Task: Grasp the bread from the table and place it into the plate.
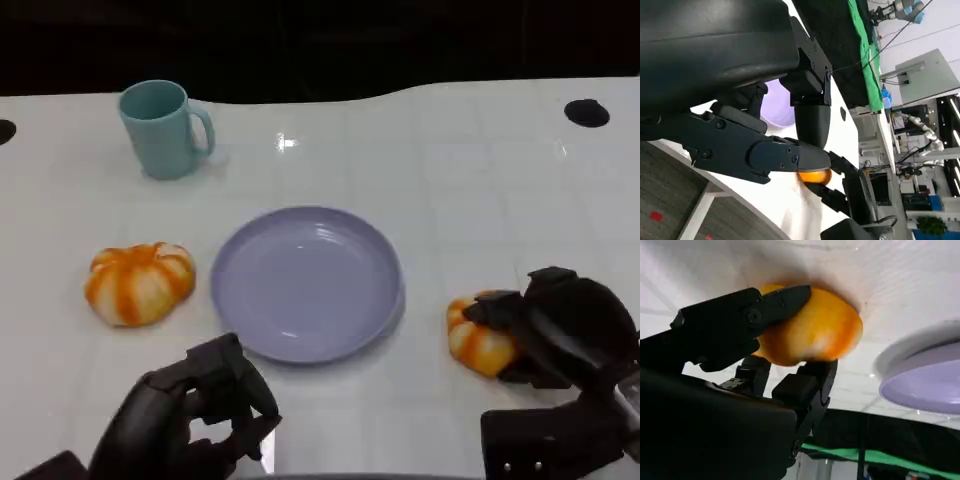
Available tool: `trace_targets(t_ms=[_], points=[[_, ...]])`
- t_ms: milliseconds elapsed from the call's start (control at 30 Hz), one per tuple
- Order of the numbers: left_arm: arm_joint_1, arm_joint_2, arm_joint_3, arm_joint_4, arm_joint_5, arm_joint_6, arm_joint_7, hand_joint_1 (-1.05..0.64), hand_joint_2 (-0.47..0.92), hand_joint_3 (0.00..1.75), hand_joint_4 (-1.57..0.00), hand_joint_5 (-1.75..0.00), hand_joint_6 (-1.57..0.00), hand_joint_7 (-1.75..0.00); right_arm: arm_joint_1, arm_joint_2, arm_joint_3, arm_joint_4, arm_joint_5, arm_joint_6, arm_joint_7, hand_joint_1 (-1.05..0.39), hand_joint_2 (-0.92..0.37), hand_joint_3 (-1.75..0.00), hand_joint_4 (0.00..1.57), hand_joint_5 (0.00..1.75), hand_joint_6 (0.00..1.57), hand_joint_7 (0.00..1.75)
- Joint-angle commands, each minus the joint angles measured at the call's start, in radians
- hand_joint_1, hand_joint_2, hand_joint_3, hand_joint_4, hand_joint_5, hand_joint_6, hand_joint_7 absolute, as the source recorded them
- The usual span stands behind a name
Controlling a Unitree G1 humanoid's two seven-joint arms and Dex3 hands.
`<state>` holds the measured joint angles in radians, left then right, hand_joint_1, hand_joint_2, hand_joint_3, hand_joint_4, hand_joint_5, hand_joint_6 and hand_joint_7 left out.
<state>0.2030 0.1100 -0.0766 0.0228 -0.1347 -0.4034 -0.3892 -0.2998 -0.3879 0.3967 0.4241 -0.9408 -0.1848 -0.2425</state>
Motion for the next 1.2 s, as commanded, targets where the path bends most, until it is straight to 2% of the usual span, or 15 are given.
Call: trace_targets(t_ms=[33, 133, 167, 200, 267, 367, 433, 500, 600, 800, 967, 1200], points=[[0.007, 0.009, 0.002, -0.013, 0.011, 0.003, 0.012, -0.53, 0.92, 0.32, -0.66, -1.75, -0.59, -1.56, -0.012, -0.024, 0.004, 0.029, 0.022, -0.031, -0.046, -0.16, -0.87, -0.13, 0.88, 1.74, 0.7, 1.72], [0.008, 0.008, 0.001, -0.011, 0.01, -0.002, 0.008, -0.53, 0.92, 0.33, -0.66, -1.75, -0.59, -1.55, -0.012, -0.025, 0.001, 0.021, 0.024, -0.031, -0.048, -0.16, -0.87, -0.17, 0.87, 1.75, 0.67, 1.72], [0.009, 0.008, 0.001, -0.01, 0.01, -0.004, 0.007, -0.53, 0.92, 0.33, -0.66, -1.75, -0.59, -1.55, -0.011, -0.025, -0.001, 0.02, 0.028, -0.035, -0.053, -0.16, -0.8, -0.29, 0.87, 1.75, 0.67, 1.72], [0.009, 0.008, 0.001, -0.009, 0.01, -0.006, 0.006, -0.53, 0.92, 0.33, -0.66, -1.75, -0.58, -1.55, -0.01, -0.023, -0.004, 0.019, 0.034, -0.04, -0.058, -0.15, -0.63, -0.6, 0.87, 1.75, 0.71, 1.65], [0.011, 0.008, 0.002, -0.009, 0.007, -0.002, 0.005, -0.53, 0.92, 0.33, -0.66, -1.75, -0.58, -1.55, -0.009, -0.019, -0.01, 0.011, 0.043, -0.042, -0.065, -0.14, -0.49, -0.87, 0.89, 1.75, 0.76, 1.58], [0.012, 0.008, 0.003, -0.011, 0.002, 0.001, 0.003, -0.52, 0.92, 0.32, -0.66, -1.75, -0.59, -1.55, -0.011, -0.011, -0.014, 0.007, 0.055, -0.051, -0.1, -0.11, -0.41, -0.99, 0.9, 1.75, 0.76, 1.62], [0.01, 0.007, 0.004, -0.01, 0.007, -0.002, 0.007, -0.52, 0.92, 0.32, -0.66, -1.75, -0.59, -1.55, -0.018, -0.006, -0.019, -0.003, 0.066, -0.052, -0.105, -0.11, -0.42, -1.04, 0.89, 1.75, 0.76, 1.64], [0.005, 0.007, 0.005, -0.004, 0.006, -0.002, 0.007, -0.53, 0.92, 0.32, -0.67, -1.75, -0.59, -1.55, -0.026, 0.007, -0.031, -0.005, 0.093, -0.083, -0.143, -0.1, -0.37, -1.15, 0.91, 1.75, 0.81, 1.59], [0.005, 0.007, 0.004, -0.007, 0.009, 0.006, 0.01, -0.54, 0.92, 0.32, -0.67, -1.75, -0.59, -1.55, -0.031, 0.025, -0.048, -0.046, 0.144, -0.105, -0.135, -0.11, -0.35, -1.27, 0.93, 1.75, 0.83, 1.58], [0.006, 0.004, 0.0, -0.014, 0.012, 0.01, 0.01, -0.52, 0.92, 0.33, -0.67, -1.75, -0.59, -1.56, -0.055, 0.06, -0.05, -0.11, 0.203, -0.135, -0.089, -0.14, -0.34, -1.21, 0.93, 1.75, 0.74, 1.72], [0.005, 0.003, -0.003, -0.017, 0.014, 0.015, 0.009, -0.52, 0.92, 0.33, -0.67, -1.75, -0.59, -1.57, -0.112, 0.13, -0.033, -0.095, 0.224, -0.116, -0.044, -0.15, -0.32, -1.24, 0.95, 1.75, 0.73, 1.75], [0.0, -0.001, -0.009, -0.012, 0.019, 0.01, 0.014, -0.5, 0.92, 0.32, -0.68, -1.75, -0.6, -1.57, -0.219, 0.242, -0.005, 0.028, 0.269, -0.15, -0.016, -0.16, -0.34, -1.28, 0.96, 1.75, 0.72, 1.75]])
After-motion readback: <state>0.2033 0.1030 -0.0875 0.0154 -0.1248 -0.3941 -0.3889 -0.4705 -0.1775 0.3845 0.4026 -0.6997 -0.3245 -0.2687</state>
